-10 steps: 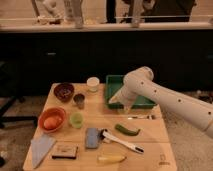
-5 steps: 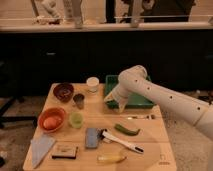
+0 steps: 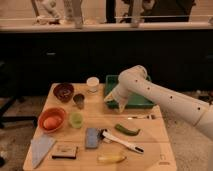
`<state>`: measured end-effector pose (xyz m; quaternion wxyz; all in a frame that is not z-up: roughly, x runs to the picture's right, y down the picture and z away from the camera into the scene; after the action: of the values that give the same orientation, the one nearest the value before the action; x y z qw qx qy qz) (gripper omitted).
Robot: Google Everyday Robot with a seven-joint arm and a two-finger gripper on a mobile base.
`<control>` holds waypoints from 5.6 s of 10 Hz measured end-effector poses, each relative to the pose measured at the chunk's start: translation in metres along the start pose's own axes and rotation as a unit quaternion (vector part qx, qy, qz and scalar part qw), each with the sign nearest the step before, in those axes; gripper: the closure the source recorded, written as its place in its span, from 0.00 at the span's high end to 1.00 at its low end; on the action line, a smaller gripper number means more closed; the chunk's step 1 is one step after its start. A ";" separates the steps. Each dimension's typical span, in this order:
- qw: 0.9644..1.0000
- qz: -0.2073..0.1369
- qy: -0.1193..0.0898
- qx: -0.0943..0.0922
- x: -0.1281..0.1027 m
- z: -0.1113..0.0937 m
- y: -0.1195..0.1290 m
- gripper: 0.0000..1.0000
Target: Stack cups on top of each other
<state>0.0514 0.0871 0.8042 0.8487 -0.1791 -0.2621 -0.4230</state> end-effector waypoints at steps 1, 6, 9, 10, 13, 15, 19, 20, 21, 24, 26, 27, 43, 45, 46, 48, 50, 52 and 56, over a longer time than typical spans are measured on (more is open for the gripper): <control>1.000 -0.005 -0.004 -0.001 0.000 0.006 -0.004 0.68; 0.998 -0.053 -0.027 -0.006 -0.007 0.043 -0.049 0.68; 0.996 -0.087 -0.026 -0.018 -0.017 0.057 -0.077 0.68; 0.995 -0.099 -0.023 -0.023 -0.020 0.061 -0.085 0.68; 0.991 -0.127 -0.015 -0.039 -0.029 0.071 -0.104 0.68; 0.990 -0.134 -0.009 -0.040 -0.030 0.073 -0.112 0.68; 0.990 -0.135 0.001 -0.029 -0.027 0.072 -0.128 0.68; 0.990 -0.135 0.003 -0.028 -0.027 0.073 -0.132 0.68; 0.991 -0.134 0.006 -0.028 -0.028 0.075 -0.136 0.68; 0.991 -0.133 0.006 -0.035 -0.032 0.087 -0.140 0.68; 0.991 -0.131 0.003 -0.041 -0.033 0.099 -0.141 0.68; 0.991 -0.130 0.000 -0.044 -0.033 0.105 -0.141 0.68; 0.987 -0.155 -0.006 -0.034 -0.034 0.059 -0.132 0.00; 0.986 -0.164 0.003 -0.023 -0.038 0.043 -0.135 0.00; 0.985 -0.169 0.008 -0.020 -0.040 0.035 -0.136 0.00; 0.983 -0.180 0.013 -0.022 -0.050 0.026 -0.135 0.00; 0.981 -0.191 0.013 -0.025 -0.067 0.020 -0.134 0.00; 0.979 -0.203 0.012 -0.029 -0.087 0.014 -0.128 0.00; 0.974 -0.226 0.000 -0.034 -0.124 0.011 -0.115 0.00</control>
<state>-0.1075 0.1034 0.7484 0.7244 -0.1444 -0.2814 -0.6125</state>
